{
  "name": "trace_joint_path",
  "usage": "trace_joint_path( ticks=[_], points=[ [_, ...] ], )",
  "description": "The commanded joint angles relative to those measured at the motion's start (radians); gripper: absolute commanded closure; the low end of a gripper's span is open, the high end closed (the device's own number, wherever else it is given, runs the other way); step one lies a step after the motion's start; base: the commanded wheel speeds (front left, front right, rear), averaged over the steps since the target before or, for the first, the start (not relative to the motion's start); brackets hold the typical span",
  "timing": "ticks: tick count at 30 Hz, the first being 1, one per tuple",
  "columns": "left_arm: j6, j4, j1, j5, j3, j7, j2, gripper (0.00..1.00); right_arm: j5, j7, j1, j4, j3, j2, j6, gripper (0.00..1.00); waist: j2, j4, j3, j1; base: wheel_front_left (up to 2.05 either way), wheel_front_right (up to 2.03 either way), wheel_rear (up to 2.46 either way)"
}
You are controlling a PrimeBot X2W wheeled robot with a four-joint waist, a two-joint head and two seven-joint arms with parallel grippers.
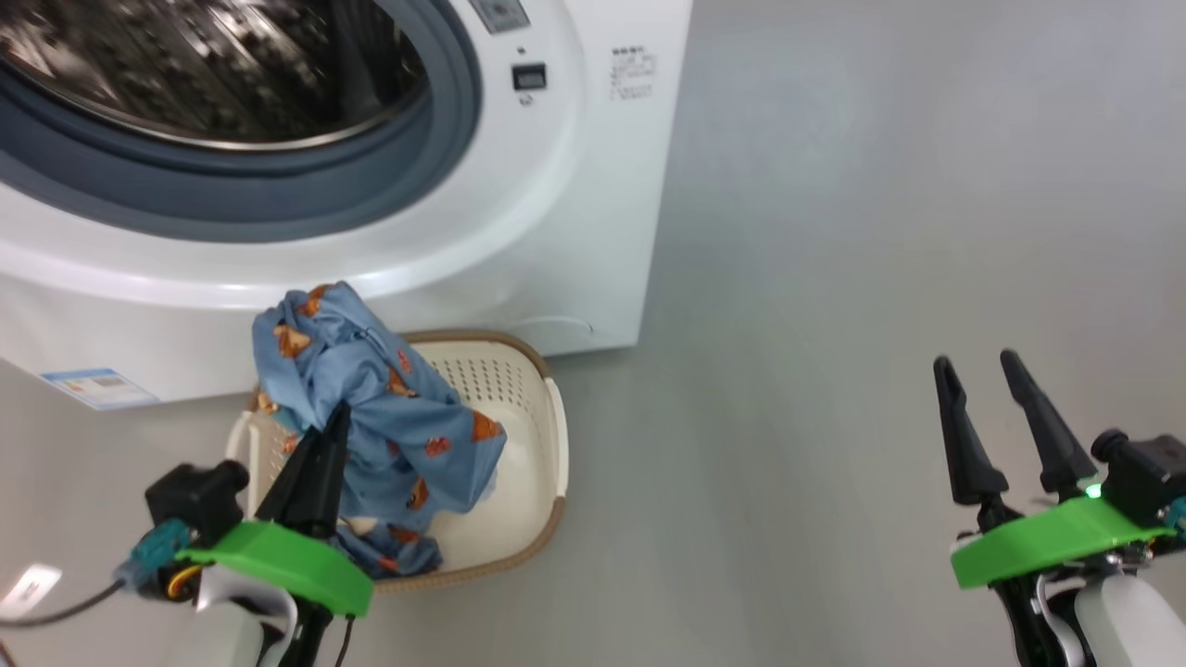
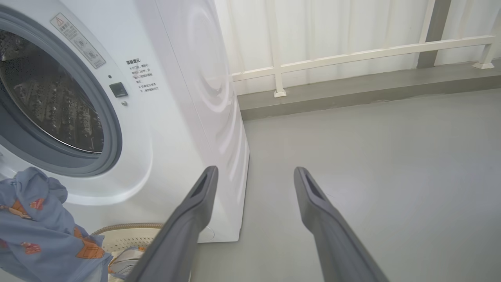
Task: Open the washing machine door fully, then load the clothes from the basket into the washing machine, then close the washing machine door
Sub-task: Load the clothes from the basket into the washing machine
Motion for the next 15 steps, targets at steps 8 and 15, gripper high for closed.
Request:
trace_joint_path(
  ticks=[8,15],
  points=[
    [0.001,-0.167,0.139,0.116,0.132,-0.011,0.001,1.00,0.014,-0.008,0.083,-0.011,0.011,-0.027,0.006,0.00,0.0000,0.082,-0.155,0.0000,0.00,0.00,0.00],
    [0.001,-0.274,0.257,0.189,0.185,-0.011,-0.021,1.00,0.018,-0.008,0.133,-0.013,0.002,-0.028,0.006,0.00,0.0000,0.105,-0.206,0.0000,0.00,0.00,0.00]
  ],
)
